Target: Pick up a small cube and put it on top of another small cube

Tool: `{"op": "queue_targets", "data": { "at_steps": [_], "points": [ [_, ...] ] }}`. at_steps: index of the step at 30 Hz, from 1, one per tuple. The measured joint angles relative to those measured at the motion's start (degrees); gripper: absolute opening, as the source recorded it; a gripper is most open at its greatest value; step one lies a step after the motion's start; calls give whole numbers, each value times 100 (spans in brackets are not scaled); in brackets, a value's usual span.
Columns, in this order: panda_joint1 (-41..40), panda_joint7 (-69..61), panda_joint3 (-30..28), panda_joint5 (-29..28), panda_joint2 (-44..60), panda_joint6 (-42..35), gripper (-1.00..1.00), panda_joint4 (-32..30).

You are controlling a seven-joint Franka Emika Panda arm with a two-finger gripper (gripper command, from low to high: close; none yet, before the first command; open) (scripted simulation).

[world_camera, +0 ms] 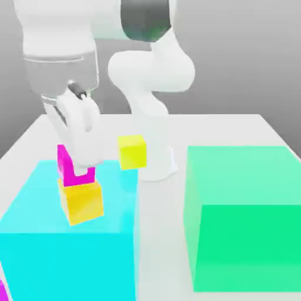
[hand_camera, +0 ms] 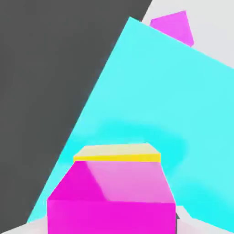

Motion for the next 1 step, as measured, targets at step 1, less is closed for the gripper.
{"op": "queue_targets", "data": {
  "at_steps": [1],
  "points": [
    [0, 0, 0, 0, 0, 0, 100, 0]
  ]
}}
